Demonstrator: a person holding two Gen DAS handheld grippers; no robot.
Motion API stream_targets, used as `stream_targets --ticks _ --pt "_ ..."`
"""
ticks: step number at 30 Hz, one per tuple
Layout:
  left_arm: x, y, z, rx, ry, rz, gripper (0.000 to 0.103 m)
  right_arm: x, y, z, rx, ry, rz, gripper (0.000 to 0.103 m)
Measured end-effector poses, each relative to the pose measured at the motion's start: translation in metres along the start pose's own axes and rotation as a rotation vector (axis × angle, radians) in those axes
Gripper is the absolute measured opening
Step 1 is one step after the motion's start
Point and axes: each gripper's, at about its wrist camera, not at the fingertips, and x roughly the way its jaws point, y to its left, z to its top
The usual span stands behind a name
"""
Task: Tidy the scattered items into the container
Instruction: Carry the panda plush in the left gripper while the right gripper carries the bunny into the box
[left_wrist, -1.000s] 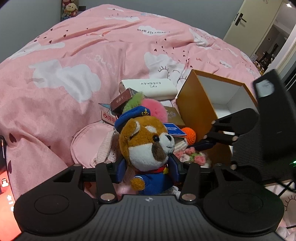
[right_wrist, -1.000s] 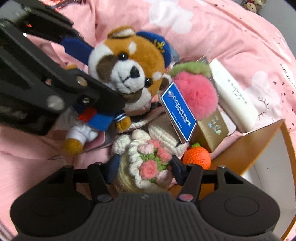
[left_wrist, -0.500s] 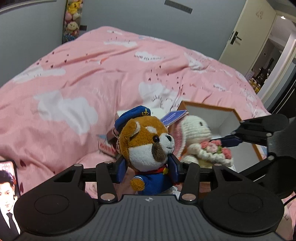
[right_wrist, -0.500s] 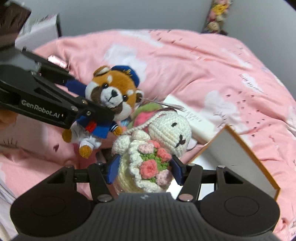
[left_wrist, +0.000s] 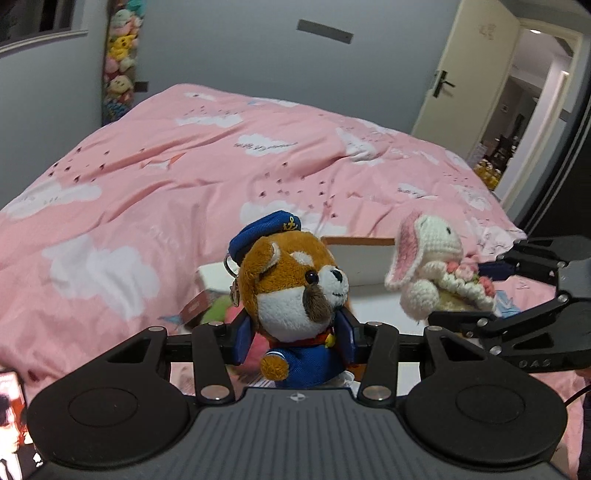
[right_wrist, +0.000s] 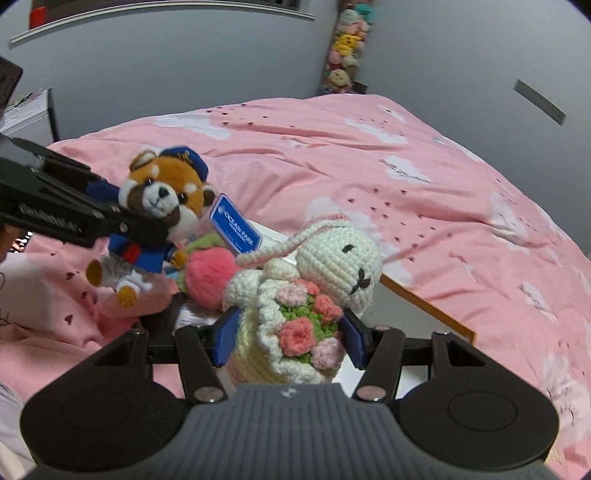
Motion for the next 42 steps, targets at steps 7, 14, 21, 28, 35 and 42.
stream_targets --ticks 7,14,21,28,35,42 --pt "0.008 -0.033 0.012 0.062 0.001 -0.103 0.053 -0.015 -0.014 -0.023 0.045 0.031 -0.047 0.061" --pt "0.028 -0.07 0.016 0.115 0.054 -0.215 0.053 -0.025 -0.03 -0.046 0.071 0.071 -0.099 0.061" --pt "0.063 -0.096 0.007 0.134 0.184 -0.338 0.053 -0.029 -0.038 -0.068 0.066 0.124 -0.095 0.061" --pt "0.093 -0.108 -0.012 0.135 0.3 -0.366 0.053 -0.017 -0.039 -0.091 0.067 0.198 -0.078 0.061" --pt "0.106 -0.103 -0.023 0.163 0.334 -0.284 0.053 0.001 -0.039 -0.104 0.073 0.247 -0.044 0.06" --pt "0.115 -0.102 -0.029 0.177 0.394 -0.281 0.053 0.02 -0.036 -0.108 0.073 0.28 -0.013 0.06"
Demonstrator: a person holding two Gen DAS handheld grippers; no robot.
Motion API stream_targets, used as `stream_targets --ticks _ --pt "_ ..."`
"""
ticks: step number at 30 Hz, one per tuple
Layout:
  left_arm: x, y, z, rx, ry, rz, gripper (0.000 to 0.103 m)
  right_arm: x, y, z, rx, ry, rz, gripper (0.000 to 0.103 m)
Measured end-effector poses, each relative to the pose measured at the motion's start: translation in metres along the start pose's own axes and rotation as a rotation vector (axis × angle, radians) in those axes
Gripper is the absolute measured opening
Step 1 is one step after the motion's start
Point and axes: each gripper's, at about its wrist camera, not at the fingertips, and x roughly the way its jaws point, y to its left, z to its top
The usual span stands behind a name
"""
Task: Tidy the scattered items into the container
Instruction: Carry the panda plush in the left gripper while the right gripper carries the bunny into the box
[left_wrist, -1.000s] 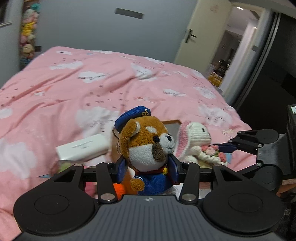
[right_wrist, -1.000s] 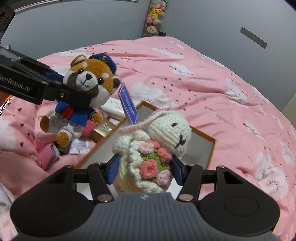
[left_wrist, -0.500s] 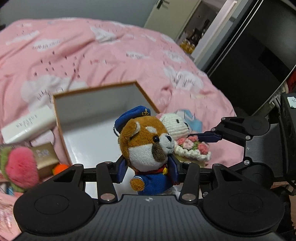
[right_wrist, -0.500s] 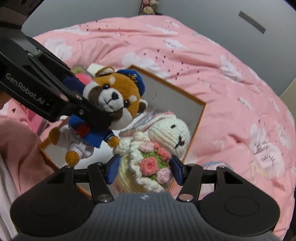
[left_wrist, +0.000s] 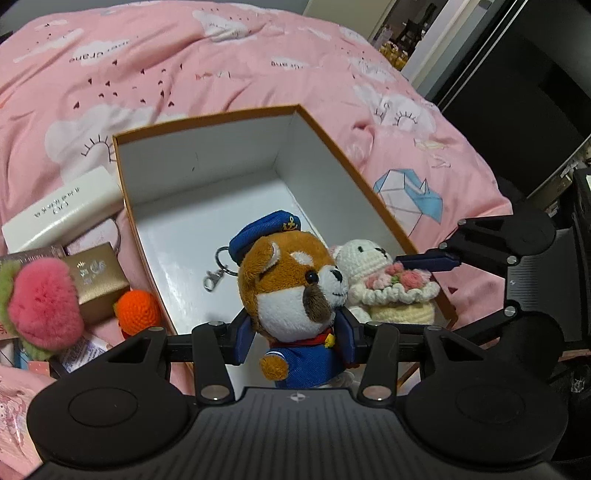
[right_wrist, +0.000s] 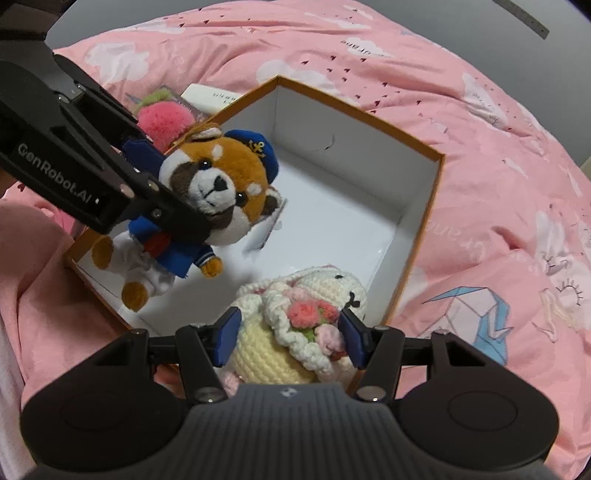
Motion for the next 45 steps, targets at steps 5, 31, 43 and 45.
stream_targets --ticks 5,31,43,45 --pt "0.016 0.005 -0.002 -0.052 0.065 -0.04 0.053 0.018 0.005 0.002 -0.038 0.038 -0.001 0.06" --pt "0.059 -0.029 0.014 0.037 0.203 0.113 0.054 -0.024 -0.027 -0.004 0.08 -0.068 -0.052 0.061" --pt "0.103 -0.036 0.015 0.008 0.286 0.179 0.053 -0.016 -0.056 -0.027 0.206 -0.11 -0.06 0.061" --pt "0.105 -0.029 0.014 -0.046 0.296 0.158 0.053 -0.011 -0.061 -0.03 0.248 -0.109 -0.017 0.059"
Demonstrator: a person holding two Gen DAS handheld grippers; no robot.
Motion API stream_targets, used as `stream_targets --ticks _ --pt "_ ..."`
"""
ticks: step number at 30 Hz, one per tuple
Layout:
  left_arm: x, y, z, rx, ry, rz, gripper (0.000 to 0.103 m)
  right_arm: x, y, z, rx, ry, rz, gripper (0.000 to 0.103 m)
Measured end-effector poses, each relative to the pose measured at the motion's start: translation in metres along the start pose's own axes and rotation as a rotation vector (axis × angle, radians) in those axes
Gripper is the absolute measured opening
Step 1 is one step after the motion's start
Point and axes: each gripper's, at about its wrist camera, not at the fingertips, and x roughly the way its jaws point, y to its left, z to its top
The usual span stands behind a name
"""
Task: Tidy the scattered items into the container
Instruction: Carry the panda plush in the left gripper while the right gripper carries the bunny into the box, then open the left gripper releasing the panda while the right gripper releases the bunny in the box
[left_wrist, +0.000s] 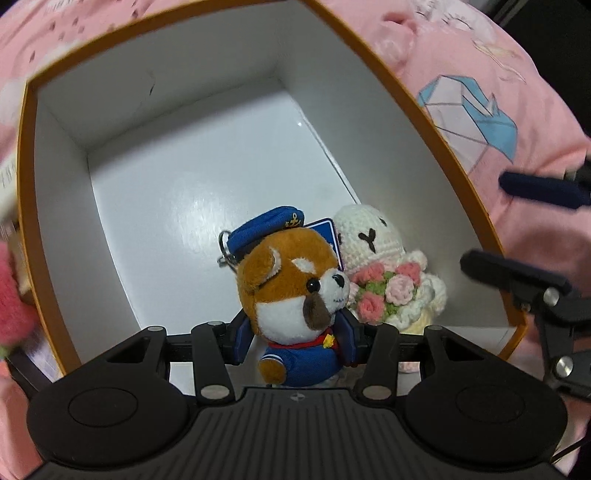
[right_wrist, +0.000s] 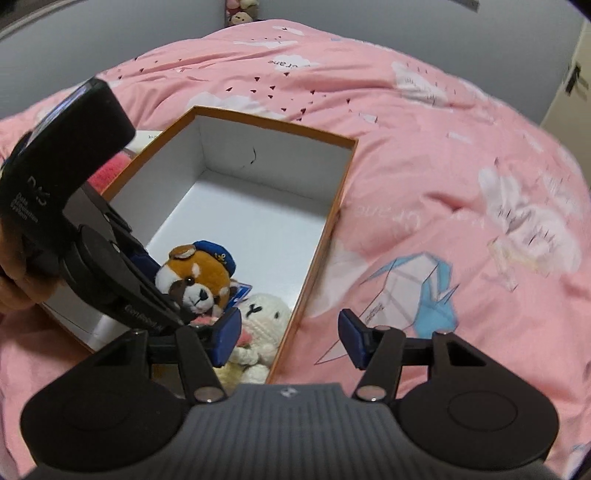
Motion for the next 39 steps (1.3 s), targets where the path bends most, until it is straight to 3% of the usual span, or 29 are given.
stream_targets --ticks 7,12,16,24,31,36,39 --pt "0.009 0.01 -0.006 -0.088 0.037 -0.044 0.052 0.021 -0.004 -0.007 0.06 0.055 0.05 0.031" --pt "0.035 0.009 -0.011 -0.137 0.124 -0.091 0.047 0.023 -0.002 -0.007 0.063 0.058 0.051 0.03" --pt "0.032 0.006 -0.015 -0.121 0.101 -0.079 0.048 0.023 0.001 -0.007 0.052 0.058 0.034 0.03" --pt "0.018 0.001 -0.02 -0.057 0.09 -0.058 0.06 0.019 0.004 -0.008 0.036 0.047 0.018 0.031" --pt "-0.006 0.005 -0.03 -0.032 0.034 -0.033 0.061 0.017 0.006 -0.009 0.028 0.041 0.012 0.031" --pt "-0.009 0.006 -0.031 -0.01 0.001 -0.045 0.035 0.017 0.006 -0.009 0.028 0.041 0.012 0.031" --pt "-0.004 0.006 -0.029 -0.005 -0.001 -0.07 0.033 0.017 0.006 -0.009 0.029 0.043 0.013 0.032"
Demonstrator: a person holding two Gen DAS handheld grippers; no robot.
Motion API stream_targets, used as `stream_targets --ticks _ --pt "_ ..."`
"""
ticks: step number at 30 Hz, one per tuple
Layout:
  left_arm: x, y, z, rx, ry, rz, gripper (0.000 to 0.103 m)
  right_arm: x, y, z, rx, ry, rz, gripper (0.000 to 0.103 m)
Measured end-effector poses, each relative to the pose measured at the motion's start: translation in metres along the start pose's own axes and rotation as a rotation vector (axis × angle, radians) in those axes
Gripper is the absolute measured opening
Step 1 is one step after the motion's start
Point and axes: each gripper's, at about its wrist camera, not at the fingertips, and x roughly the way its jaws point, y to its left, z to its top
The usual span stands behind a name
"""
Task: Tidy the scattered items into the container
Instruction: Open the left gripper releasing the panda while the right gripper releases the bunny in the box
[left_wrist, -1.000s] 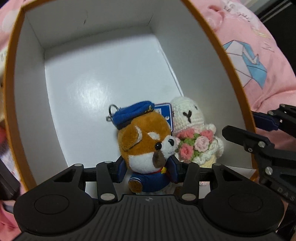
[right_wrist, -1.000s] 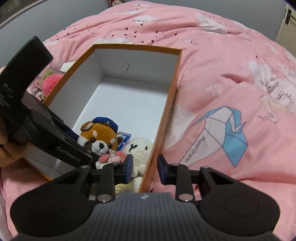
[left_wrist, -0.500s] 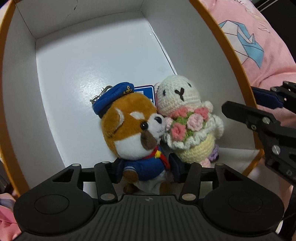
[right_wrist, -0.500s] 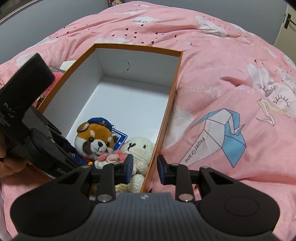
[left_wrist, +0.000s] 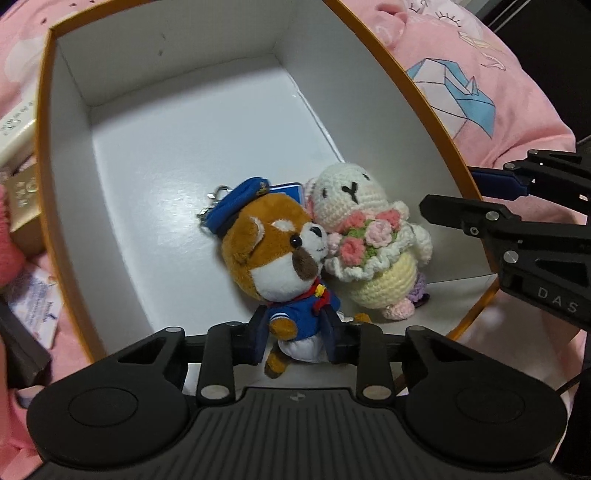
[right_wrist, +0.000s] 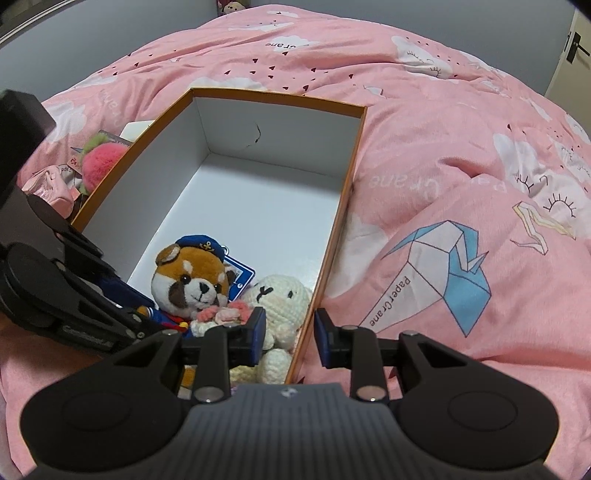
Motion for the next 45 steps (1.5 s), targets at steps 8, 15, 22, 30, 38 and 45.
stream_targets --ticks 8,15,22,30,38,45 --pt "-0.016 0.003 -0.009 0.014 -0.04 0.014 0.035 0.002 0.0 0.001 0.023 0.01 -0.01 0.032" --pt "-0.086 0.017 -0.031 0.031 -0.288 0.074 0.047 0.0 -0.007 0.006 0.096 -0.037 0.001 0.038" --pt "-0.134 0.041 -0.058 -0.085 -0.412 0.251 0.059 0.01 -0.005 0.014 0.105 -0.018 -0.019 0.037" --pt "-0.097 0.05 -0.059 -0.133 -0.308 0.213 0.059 0.014 -0.002 0.008 0.115 0.017 -0.043 0.035" --pt "-0.081 0.051 -0.059 -0.096 -0.301 0.201 0.021 0.019 -0.003 0.007 0.148 0.044 -0.08 0.012" --pt "-0.082 0.057 -0.055 -0.069 -0.303 0.209 0.018 0.016 0.004 0.009 0.195 0.053 -0.099 0.009"
